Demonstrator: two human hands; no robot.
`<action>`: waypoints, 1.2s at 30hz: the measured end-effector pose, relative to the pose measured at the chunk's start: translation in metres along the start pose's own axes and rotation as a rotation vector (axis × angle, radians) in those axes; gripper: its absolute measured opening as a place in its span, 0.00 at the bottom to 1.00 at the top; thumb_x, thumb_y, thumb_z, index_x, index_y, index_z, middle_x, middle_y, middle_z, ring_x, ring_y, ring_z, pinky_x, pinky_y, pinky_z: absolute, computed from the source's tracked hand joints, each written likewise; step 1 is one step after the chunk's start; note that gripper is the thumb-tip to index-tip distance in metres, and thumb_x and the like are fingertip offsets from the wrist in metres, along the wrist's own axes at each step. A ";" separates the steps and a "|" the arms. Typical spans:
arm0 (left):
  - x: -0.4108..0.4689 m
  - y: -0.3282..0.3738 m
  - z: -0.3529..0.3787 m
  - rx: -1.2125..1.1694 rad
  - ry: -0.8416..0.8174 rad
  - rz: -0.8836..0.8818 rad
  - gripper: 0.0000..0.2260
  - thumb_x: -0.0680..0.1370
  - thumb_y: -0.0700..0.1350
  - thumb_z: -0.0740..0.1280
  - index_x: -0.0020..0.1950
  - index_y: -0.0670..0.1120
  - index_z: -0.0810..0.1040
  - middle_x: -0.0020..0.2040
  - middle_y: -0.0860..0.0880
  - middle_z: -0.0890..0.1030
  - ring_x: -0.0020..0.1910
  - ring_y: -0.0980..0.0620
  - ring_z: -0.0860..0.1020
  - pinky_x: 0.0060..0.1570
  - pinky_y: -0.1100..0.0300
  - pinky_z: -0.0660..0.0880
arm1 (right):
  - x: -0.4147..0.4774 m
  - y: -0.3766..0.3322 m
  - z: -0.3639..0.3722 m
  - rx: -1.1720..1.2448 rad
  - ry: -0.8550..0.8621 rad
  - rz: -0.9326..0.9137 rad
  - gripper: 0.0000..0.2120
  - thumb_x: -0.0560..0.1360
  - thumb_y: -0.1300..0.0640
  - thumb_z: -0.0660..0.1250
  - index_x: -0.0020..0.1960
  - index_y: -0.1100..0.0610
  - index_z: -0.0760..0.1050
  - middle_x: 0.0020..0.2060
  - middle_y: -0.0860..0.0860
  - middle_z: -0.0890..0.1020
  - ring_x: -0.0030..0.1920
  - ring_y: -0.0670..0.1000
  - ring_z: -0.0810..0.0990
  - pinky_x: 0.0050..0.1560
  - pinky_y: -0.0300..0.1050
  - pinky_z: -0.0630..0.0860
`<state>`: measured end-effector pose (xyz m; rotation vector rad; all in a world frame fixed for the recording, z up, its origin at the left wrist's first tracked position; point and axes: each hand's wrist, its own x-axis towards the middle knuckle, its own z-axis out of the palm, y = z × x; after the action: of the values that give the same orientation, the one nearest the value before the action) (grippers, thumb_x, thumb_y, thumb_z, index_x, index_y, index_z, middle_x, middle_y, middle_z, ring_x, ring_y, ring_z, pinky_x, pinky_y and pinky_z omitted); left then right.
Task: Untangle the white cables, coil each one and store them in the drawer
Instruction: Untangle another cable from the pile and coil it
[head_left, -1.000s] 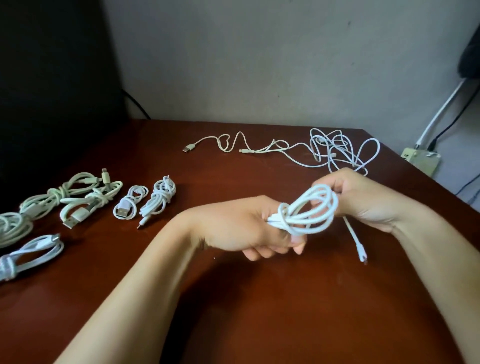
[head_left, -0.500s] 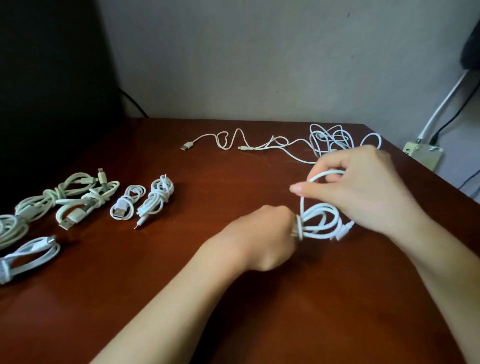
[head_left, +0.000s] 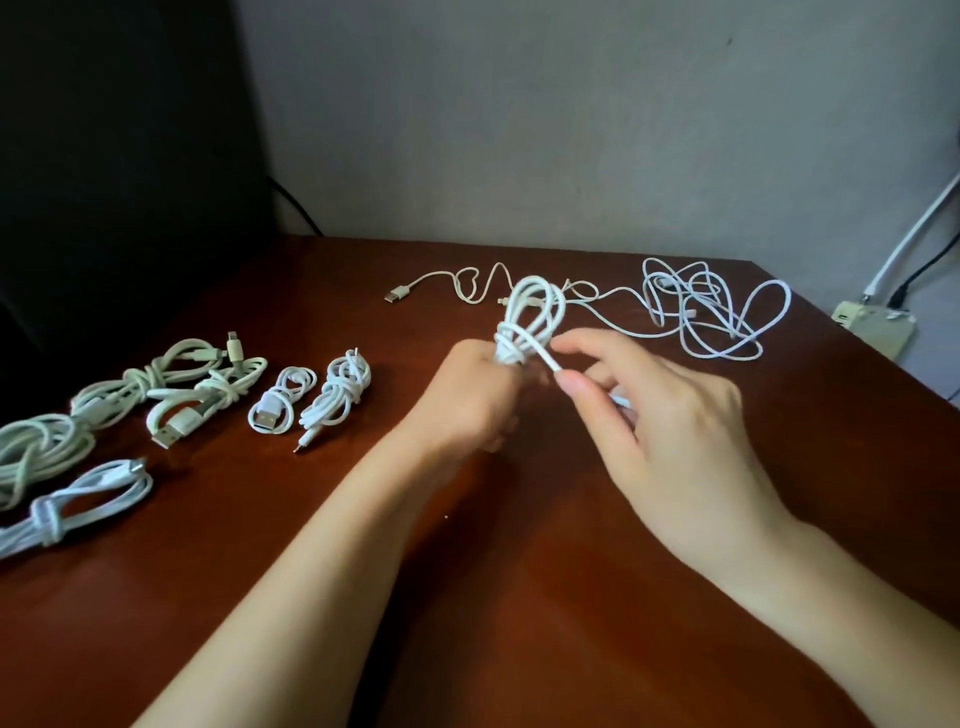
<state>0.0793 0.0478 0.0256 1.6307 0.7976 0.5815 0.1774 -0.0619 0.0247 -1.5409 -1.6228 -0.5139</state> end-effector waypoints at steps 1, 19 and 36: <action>0.000 0.002 -0.002 -0.104 -0.021 -0.006 0.17 0.80 0.37 0.60 0.31 0.47 0.68 0.22 0.54 0.62 0.20 0.58 0.58 0.20 0.69 0.54 | 0.001 0.002 0.001 0.032 -0.013 0.042 0.09 0.76 0.55 0.64 0.52 0.58 0.80 0.33 0.45 0.78 0.38 0.47 0.76 0.38 0.35 0.70; -0.013 0.018 -0.010 -0.159 -0.283 0.189 0.13 0.81 0.34 0.57 0.38 0.44 0.70 0.24 0.55 0.61 0.22 0.58 0.57 0.22 0.69 0.55 | 0.017 0.035 -0.024 0.240 -0.371 0.085 0.06 0.71 0.49 0.69 0.38 0.49 0.80 0.27 0.44 0.78 0.28 0.43 0.76 0.34 0.28 0.68; -0.014 0.003 0.017 0.800 -0.379 0.386 0.06 0.76 0.37 0.61 0.41 0.45 0.73 0.41 0.44 0.79 0.42 0.44 0.76 0.46 0.48 0.73 | 0.015 0.063 -0.026 -0.303 -0.548 -0.006 0.11 0.65 0.65 0.73 0.42 0.50 0.82 0.30 0.49 0.81 0.34 0.55 0.79 0.36 0.41 0.66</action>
<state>0.0840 0.0261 0.0252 2.5703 0.4403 0.1880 0.2463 -0.0620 0.0369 -2.0304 -2.0255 -0.3685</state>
